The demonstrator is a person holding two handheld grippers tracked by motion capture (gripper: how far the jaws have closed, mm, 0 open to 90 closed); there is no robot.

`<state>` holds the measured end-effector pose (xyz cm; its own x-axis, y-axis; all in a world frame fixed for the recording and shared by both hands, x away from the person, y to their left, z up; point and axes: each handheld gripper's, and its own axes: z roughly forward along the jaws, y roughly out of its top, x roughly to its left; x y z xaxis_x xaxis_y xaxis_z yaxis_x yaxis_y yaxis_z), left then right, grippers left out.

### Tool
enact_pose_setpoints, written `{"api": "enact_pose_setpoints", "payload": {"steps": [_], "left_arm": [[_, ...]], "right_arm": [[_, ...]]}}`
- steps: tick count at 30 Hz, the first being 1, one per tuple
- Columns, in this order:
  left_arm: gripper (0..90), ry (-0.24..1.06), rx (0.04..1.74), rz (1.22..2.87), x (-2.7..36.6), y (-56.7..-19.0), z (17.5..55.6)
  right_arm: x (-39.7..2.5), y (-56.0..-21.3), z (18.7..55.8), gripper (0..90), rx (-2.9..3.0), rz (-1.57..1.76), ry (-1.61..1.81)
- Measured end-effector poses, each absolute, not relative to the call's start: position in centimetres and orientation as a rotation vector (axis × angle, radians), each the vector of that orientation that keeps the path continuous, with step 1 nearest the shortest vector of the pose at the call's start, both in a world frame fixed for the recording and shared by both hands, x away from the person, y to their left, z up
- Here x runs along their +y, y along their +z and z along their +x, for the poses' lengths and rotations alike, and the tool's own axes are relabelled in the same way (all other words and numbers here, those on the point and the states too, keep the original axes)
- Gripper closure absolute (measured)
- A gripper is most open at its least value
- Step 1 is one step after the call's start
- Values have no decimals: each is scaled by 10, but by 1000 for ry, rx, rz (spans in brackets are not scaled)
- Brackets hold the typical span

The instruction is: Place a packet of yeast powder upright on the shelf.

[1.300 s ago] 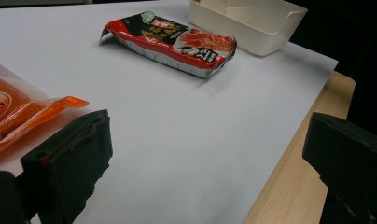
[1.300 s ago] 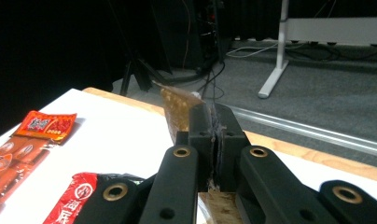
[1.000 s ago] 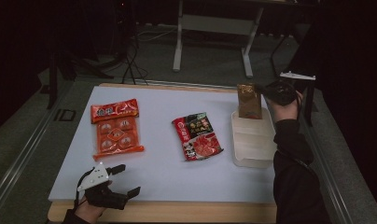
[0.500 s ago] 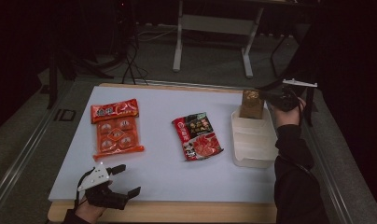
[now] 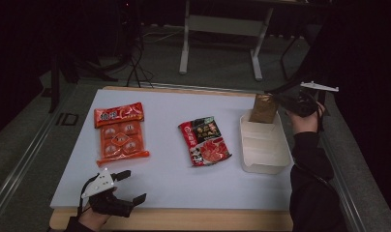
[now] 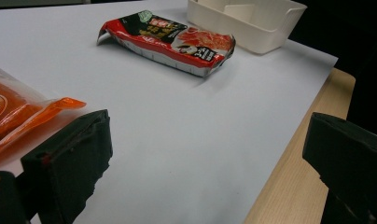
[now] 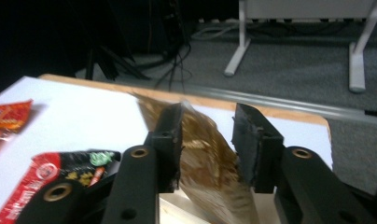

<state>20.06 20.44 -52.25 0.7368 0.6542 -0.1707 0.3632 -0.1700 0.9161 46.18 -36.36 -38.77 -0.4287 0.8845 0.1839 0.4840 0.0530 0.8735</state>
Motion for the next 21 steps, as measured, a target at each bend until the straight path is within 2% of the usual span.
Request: {"api": "enact_pose_setpoints", "payload": {"steps": [2,6,11,12,19,21], "left_arm": [[18,314,795,1772,205,-521,200],[18,316,790,1749,205,-520,200],[18,285,787,1761,200,-516,200],[18,285,787,1761,200,-516,200],[39,206,784,1742,193,-502,200],[42,214,782,1751,192,-500,200]], "right_arm": [[-362,-379,455,524,1924,1341,1357],[-358,-370,444,480,1931,1309,1382],[-343,-359,415,342,1953,1220,1445],[-343,-359,415,342,1953,1220,1445],[-322,-360,376,133,1957,1154,1558],[-318,-363,366,135,1969,1145,1603]]}}
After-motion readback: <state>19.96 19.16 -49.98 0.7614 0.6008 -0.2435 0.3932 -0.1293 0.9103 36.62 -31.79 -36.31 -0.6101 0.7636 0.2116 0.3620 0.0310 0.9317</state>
